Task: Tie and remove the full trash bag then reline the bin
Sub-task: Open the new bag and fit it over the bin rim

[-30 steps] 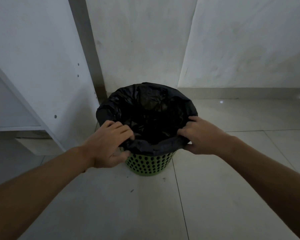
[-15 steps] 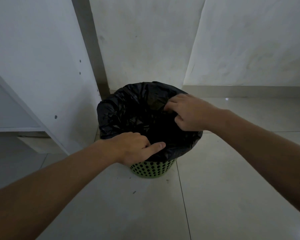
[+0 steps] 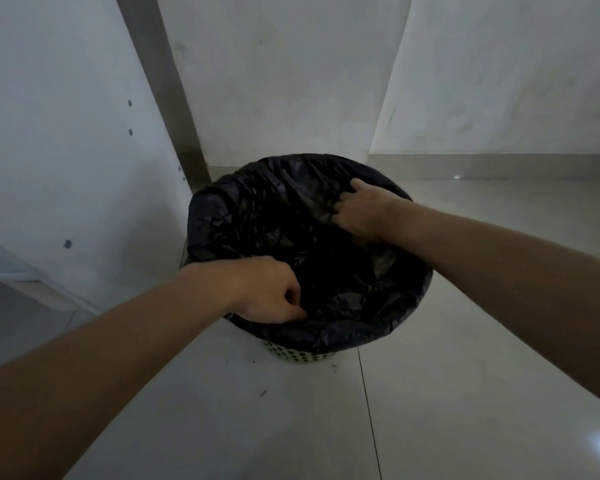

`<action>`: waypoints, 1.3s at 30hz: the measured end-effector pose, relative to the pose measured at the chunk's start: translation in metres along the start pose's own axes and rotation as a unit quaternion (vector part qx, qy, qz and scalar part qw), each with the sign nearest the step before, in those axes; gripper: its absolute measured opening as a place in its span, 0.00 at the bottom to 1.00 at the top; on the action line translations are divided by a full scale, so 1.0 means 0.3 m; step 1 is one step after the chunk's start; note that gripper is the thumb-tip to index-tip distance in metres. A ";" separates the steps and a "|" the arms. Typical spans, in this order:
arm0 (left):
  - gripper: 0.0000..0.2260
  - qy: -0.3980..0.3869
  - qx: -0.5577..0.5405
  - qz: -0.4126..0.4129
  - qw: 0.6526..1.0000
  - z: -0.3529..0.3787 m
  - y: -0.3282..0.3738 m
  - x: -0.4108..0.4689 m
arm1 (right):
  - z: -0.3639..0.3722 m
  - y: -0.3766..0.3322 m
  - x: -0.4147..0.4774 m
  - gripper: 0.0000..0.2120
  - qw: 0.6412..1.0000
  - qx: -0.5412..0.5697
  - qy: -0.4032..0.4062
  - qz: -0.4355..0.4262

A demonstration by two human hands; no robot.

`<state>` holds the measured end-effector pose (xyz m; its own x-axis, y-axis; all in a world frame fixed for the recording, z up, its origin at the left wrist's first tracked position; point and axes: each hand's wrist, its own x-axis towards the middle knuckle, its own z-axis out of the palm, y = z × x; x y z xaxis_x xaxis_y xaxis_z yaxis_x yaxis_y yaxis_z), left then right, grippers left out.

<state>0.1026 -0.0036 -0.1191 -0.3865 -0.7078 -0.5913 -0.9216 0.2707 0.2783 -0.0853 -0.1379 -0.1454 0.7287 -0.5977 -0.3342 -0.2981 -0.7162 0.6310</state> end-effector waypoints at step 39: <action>0.17 0.280 0.154 0.089 0.944 0.104 -0.028 -0.061 | -0.131 -0.273 -0.412 0.24 0.196 0.862 0.116 0.453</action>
<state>0.1164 0.0275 -0.1342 -0.5357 -0.8435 -0.0401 -0.8441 0.5336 0.0519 -0.1268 0.0089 -0.1281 -0.1552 -0.8718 -0.4646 0.0111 0.4688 -0.8832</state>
